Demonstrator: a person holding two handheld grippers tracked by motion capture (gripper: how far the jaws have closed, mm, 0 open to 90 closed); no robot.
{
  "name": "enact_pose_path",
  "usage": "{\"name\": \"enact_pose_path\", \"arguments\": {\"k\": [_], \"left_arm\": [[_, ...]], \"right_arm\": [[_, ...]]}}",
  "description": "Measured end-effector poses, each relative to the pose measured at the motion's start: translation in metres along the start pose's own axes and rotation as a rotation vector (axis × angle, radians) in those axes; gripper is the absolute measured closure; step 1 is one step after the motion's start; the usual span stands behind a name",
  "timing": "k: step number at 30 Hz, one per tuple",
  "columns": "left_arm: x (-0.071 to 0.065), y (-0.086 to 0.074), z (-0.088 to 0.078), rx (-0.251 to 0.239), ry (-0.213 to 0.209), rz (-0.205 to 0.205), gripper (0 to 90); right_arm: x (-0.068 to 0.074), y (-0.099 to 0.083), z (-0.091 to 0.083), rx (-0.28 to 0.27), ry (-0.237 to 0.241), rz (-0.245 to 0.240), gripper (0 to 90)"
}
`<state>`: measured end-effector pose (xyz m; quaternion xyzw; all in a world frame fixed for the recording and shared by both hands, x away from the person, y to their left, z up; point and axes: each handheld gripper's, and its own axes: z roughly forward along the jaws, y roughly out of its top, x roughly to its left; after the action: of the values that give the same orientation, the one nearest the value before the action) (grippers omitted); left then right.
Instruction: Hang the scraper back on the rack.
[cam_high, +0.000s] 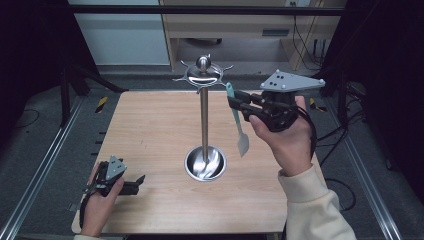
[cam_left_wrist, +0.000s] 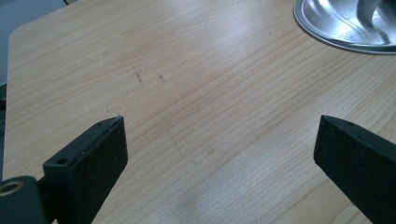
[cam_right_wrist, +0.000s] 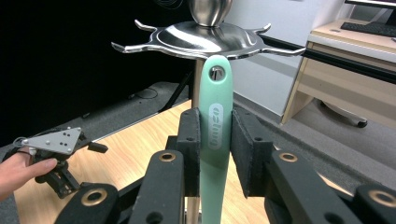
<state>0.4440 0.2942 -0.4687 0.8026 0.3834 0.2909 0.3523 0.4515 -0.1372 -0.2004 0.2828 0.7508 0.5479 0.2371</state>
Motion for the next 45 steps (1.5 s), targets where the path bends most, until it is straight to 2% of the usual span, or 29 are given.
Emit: {"name": "enact_pose_path", "arguments": {"k": [45], "left_arm": [[-0.001, 0.000, 0.000, 0.002, -0.003, 0.003, 2.7]], "right_arm": [[0.000, -0.003, 0.018, -0.015, 0.000, 0.032, 73.8]]}}
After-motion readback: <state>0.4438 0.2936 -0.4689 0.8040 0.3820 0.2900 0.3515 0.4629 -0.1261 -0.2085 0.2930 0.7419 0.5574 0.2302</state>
